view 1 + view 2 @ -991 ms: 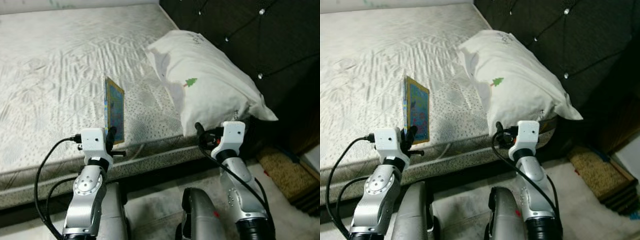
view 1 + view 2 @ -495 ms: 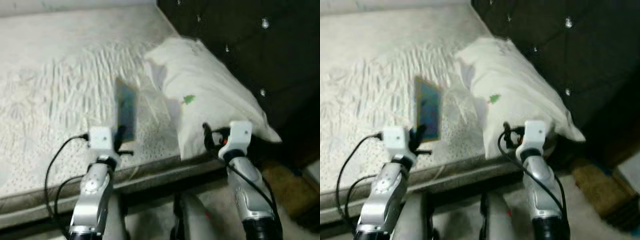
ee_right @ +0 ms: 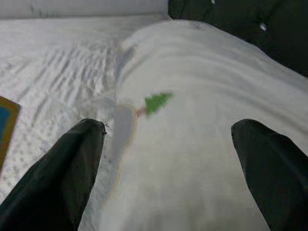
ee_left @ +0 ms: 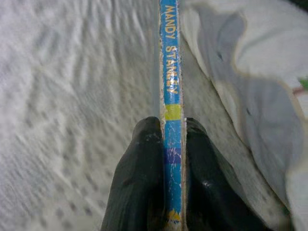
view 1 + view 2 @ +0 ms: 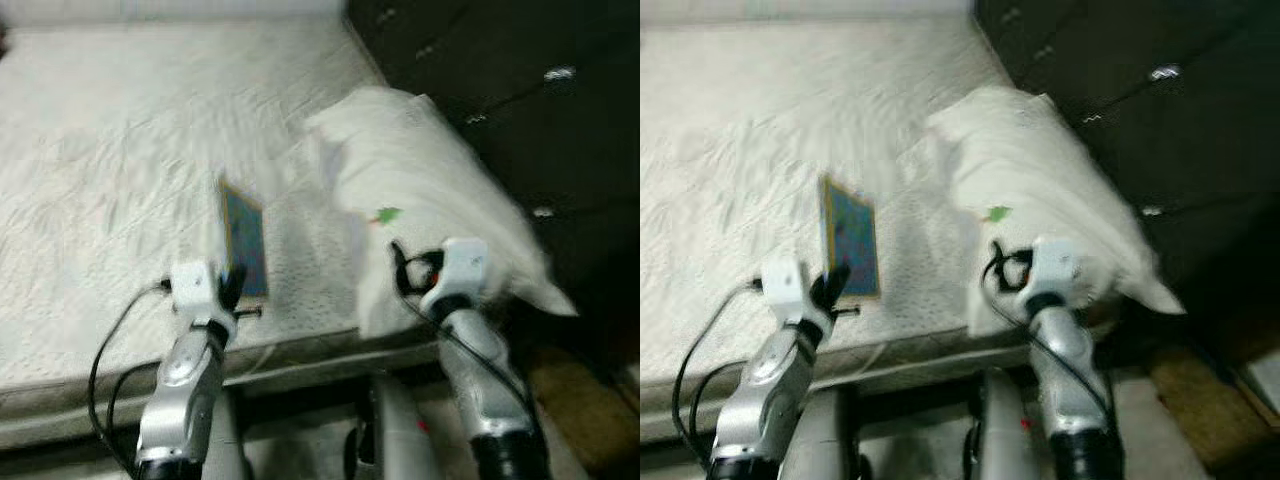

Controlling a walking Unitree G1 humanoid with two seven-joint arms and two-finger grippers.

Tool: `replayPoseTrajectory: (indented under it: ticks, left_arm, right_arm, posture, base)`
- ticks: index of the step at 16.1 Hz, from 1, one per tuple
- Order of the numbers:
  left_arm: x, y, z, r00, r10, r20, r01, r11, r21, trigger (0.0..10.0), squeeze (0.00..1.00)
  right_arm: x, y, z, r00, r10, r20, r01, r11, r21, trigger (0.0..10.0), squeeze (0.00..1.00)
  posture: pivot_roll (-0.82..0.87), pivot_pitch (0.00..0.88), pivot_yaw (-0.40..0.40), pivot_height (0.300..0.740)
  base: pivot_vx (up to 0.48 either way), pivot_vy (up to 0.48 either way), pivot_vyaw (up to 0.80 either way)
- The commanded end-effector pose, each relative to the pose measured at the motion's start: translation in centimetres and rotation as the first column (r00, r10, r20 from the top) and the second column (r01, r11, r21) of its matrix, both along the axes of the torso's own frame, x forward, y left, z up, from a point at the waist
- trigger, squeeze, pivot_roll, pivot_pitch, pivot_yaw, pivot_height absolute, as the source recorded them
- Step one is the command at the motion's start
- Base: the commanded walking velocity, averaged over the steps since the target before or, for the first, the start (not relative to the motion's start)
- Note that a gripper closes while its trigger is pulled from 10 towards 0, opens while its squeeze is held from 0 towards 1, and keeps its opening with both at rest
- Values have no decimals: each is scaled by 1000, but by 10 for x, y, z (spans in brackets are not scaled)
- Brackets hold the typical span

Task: Clean up the room

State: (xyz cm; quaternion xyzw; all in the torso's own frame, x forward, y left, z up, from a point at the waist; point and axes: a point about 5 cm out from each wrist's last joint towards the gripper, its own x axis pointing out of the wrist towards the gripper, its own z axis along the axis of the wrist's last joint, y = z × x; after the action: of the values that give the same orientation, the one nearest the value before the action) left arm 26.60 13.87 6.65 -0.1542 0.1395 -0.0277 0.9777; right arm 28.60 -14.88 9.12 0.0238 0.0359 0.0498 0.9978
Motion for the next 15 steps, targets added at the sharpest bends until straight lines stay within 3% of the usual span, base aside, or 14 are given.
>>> replayPoseTrajectory:
  ticks: [1, 4, 6, 8, 11, 15]
  left_arm:
    - [9, -16, 0, 999, -16, -30, 11, 988, -152, 10000, 0]
    - [20, -27, -3, 997, 6, -75, -26, 962, -273, 10000, 0]
    - [29, -36, -5, 994, -33, -107, -6, 937, -349, 10000, 0]
    - [42, -42, -8, 986, -57, -154, -19, 893, -451, 10000, 0]
    - [47, -54, -14, 974, -116, -195, 17, 895, -446, 10000, 0]
    - [53, -61, -14, 974, -144, -175, 57, 903, -426, 10000, 0]
  right_arm:
    - [-1, -1, 2, 1000, 9, 6, -9, 1000, -13, 10000, 0]
    - [-2, -3, 4, 1000, 14, 16, -14, 1000, -24, 10000, 0]
    - [-4, -7, 4, 1000, 14, 11, -13, 999, -34, 10000, 0]
    - [-5, -6, 6, 999, 28, 20, -27, 999, -28, 10000, 0]
    - [-11, -10, 8, 999, 38, 21, -37, 998, -54, 10000, 0]
    - [-15, -15, 5, 1000, 26, 7, -25, 998, -62, 10000, 0]
  posture:
    - [-39, 68, -36, 579]
    - [-58, 69, -39, 579]
    - [-68, 69, -45, 579]
    - [-98, 73, -45, 574]
    - [-122, 78, -42, 549]
    - [-137, 85, -43, 549]
  base:
    - [0, 0, 0]
    - [0, 0, 0]
    - [0, 0, 0]
    - [0, 0, 0]
    - [0, 0, 0]
    - [0, 0, 0]
